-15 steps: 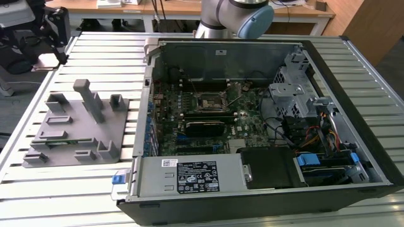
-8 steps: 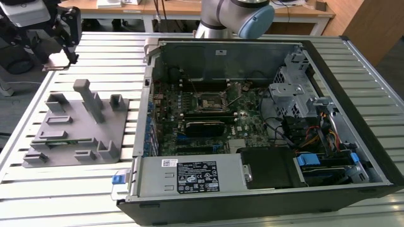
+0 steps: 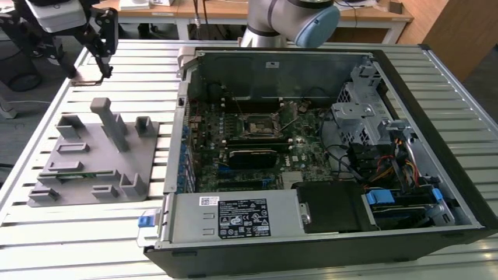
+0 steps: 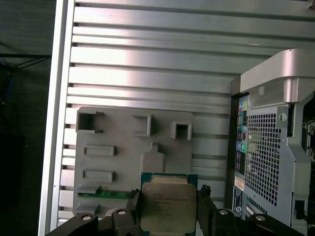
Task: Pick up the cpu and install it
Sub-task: 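Pick up the cpu and move it towards the insertion slot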
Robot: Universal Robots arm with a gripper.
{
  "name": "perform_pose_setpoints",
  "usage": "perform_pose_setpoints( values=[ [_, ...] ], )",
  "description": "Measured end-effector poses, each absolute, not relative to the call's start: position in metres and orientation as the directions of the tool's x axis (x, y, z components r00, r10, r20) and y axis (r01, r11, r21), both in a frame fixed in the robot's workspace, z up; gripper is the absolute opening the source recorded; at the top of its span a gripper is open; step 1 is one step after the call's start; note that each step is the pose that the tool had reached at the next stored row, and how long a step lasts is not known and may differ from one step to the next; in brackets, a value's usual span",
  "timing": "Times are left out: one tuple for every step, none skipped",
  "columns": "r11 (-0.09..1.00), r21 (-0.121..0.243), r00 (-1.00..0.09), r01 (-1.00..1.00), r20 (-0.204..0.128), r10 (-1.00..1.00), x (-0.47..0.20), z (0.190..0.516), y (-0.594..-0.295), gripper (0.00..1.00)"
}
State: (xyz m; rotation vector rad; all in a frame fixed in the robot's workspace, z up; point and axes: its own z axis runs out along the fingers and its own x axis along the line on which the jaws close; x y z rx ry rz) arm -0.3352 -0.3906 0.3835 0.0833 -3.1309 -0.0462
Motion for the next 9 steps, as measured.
perform_pose_setpoints(
  values=[
    [0.998,0.030,-0.999,-0.053,0.008,-0.053,-0.332,0.384,-0.391,0.55],
    [0.998,0.030,-0.999,-0.053,0.009,-0.053,-0.330,0.384,-0.390,0.55],
    [0.998,0.030,-0.999,-0.053,0.009,-0.053,-0.327,0.384,-0.390,0.55],
    [0.998,0.030,-0.999,-0.053,0.009,-0.053,-0.325,0.384,-0.390,0.55],
    [0.998,0.030,-0.999,-0.053,0.008,-0.053,-0.322,0.384,-0.390,0.55],
    [0.998,0.030,-0.999,-0.053,0.008,-0.053,-0.319,0.384,-0.390,0.55],
    [0.998,0.030,-0.999,-0.053,0.008,-0.053,-0.317,0.384,-0.390,0.55],
    [0.998,0.030,-0.999,-0.053,0.008,-0.053,-0.314,0.384,-0.389,0.55],
    [0.998,0.030,-0.999,-0.053,0.009,-0.053,-0.311,0.384,-0.389,0.55]
  ],
)
